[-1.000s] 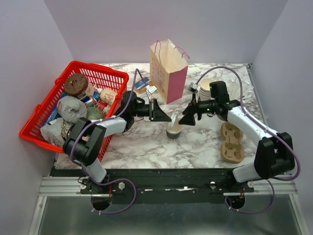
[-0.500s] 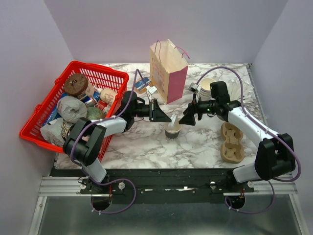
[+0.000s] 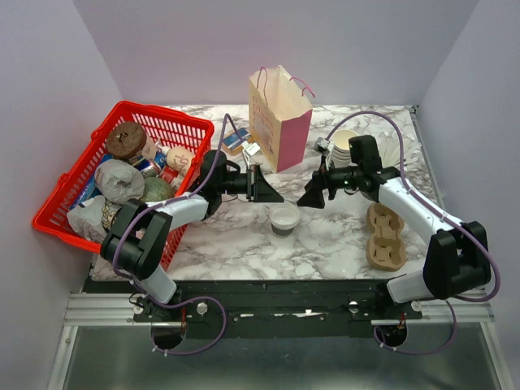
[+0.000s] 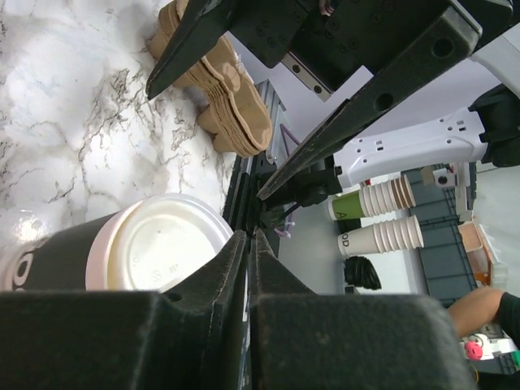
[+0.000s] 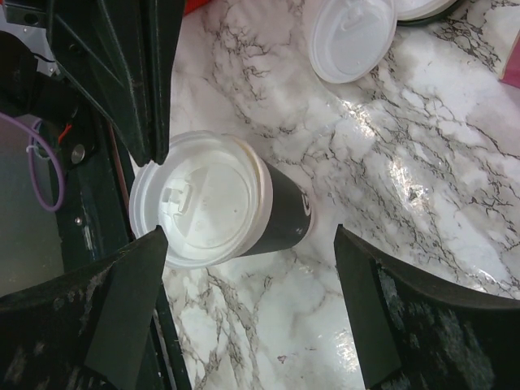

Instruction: Pack the takeout coffee

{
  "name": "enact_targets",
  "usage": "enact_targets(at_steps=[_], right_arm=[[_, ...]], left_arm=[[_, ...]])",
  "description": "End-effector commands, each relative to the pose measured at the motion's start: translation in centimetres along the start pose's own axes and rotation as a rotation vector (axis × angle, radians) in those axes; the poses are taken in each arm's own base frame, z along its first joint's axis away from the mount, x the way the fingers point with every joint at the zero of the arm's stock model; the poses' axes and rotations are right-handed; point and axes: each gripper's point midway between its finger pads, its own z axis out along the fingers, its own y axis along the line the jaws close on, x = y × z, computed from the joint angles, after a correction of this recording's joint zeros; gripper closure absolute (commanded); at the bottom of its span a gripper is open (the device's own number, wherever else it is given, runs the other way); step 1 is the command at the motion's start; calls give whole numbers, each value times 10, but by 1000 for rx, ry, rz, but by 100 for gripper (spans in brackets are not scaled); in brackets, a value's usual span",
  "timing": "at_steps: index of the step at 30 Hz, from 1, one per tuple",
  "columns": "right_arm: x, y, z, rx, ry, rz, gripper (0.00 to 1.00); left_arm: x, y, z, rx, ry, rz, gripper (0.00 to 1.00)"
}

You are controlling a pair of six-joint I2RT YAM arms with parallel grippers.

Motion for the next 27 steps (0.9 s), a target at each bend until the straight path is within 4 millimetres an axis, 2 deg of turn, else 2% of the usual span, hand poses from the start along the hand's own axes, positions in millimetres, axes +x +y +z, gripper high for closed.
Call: enact_targets(at_steps=[1,6,8,9,10,11,12,14,15,17,18,20,23,27], right_arm=[[-3,5,0,-10,-16,-50,8],[-2,21,-3,-29,-24,-255,9],[-2,29,-4,-28,-25,-423,10],[6,35,-5,-51,6,-462,11],[9,35,-4,-51,27,-592,11],[11,46,-3,-72,35,-664,12],[17,50,-2,-85,52,-697,12],[20,57,3,-99,65,-803,15],[21,59,5,-104,74,-818,16],[23,65,10,-128,89,-870,25],[27,66,13,-144,107,-869,28],[30,71,17,-173,128,-915,37],[41,74,23,-203,179,-950,45],[49,75,27,-223,222,-973,50]], left_arm=[[-1,-2,-3,-7,-14,50,87],[-4,-10,-5,-2,-12,92,84],[-13,-14,-4,-12,-13,168,79],[-10,-13,-6,-41,7,151,77],[-15,-8,-6,-85,-3,180,73],[-24,-10,-7,-115,-7,227,72],[-20,-2,-12,-168,18,272,70],[-38,2,-15,-261,-9,338,66],[-34,11,-21,-319,23,345,64],[-50,14,-26,-401,1,383,61],[-47,16,-30,-429,18,375,61],[-53,14,-34,-457,17,425,60],[-55,7,-41,-477,11,464,59],[-53,2,-49,-501,7,482,59]])
